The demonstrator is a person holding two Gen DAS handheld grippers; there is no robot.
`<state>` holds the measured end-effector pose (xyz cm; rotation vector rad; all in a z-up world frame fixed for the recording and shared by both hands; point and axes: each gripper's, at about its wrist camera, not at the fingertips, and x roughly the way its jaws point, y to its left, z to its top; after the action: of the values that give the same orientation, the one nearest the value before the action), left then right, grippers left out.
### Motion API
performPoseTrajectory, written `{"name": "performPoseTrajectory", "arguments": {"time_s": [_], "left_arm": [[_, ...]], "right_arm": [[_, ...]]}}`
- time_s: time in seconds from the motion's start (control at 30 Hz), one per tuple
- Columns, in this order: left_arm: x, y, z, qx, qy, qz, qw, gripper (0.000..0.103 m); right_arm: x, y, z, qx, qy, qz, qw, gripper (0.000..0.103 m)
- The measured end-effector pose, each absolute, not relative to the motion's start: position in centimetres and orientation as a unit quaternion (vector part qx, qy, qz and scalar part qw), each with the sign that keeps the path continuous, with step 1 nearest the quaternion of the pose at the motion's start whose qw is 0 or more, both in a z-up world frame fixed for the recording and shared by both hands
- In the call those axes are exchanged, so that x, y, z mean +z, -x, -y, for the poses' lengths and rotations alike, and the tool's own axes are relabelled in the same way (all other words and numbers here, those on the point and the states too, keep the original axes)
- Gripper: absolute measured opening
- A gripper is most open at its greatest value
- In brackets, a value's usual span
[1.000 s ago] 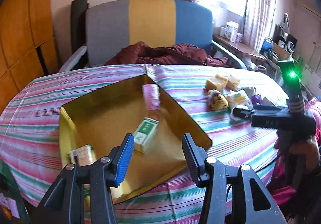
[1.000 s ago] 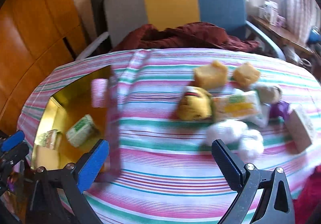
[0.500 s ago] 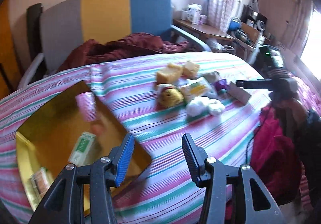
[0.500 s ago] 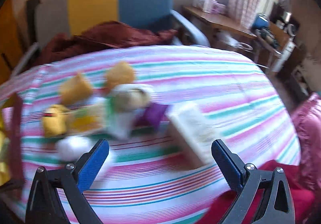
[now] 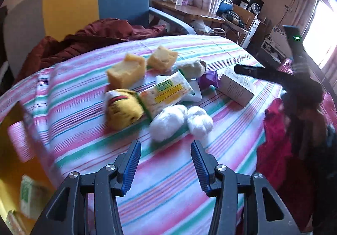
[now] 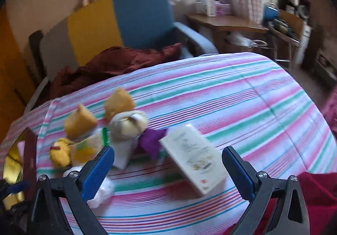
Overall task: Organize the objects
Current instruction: 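Move both open tools back from the tray toward the remaining items, then grasp wrapped cotton balls with the left tool while the right tool grasps the white box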
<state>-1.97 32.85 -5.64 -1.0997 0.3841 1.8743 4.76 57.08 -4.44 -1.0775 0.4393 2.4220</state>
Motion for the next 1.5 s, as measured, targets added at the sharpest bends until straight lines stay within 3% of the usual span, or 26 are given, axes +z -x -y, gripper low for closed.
{"name": "performPoseTrajectory", "arguments": {"time_s": [0.2, 0.47, 0.7, 1.03, 1.1, 1.17, 1.27, 1.5], "left_arm": [[-7.7, 3.0, -37.2, 0.753, 0.432, -0.186, 0.461, 0.049], [-11.0, 3.7, -40.3, 0.730, 0.454, -0.212, 0.465, 0.038], [-11.2, 2.3, -38.0, 0.723, 0.460, -0.187, 0.480, 0.034], [-11.8, 2.1, -34.1, 0.722, 0.489, -0.145, 0.467, 0.034], [-11.8, 2.1, -34.1, 0.722, 0.491, -0.142, 0.466, 0.034], [-11.9, 2.0, -34.0, 0.724, 0.492, -0.143, 0.462, 0.034], [-11.7, 1.5, -33.7, 0.727, 0.488, -0.153, 0.458, 0.033], [-10.4, 0.4, -30.9, 0.737, 0.482, -0.144, 0.451, 0.032]], "right_arm": [[-5.1, -5.1, -58.1, 0.871, 0.396, -0.156, 0.244, 0.103], [-5.6, -6.5, -61.4, 0.847, 0.398, -0.205, 0.287, 0.103], [-8.2, -5.3, -61.8, 0.824, 0.449, -0.202, 0.280, 0.103], [-9.7, -4.0, -61.2, 0.817, 0.479, -0.135, 0.292, 0.103], [-10.0, -3.7, -60.9, 0.818, 0.485, -0.120, 0.284, 0.098], [-10.2, -3.5, -60.6, 0.817, 0.492, -0.116, 0.277, 0.076], [-10.0, -3.6, -60.6, 0.820, 0.488, -0.120, 0.274, 0.061], [-9.4, -4.7, -61.3, 0.819, 0.472, -0.165, 0.282, 0.053]]}}
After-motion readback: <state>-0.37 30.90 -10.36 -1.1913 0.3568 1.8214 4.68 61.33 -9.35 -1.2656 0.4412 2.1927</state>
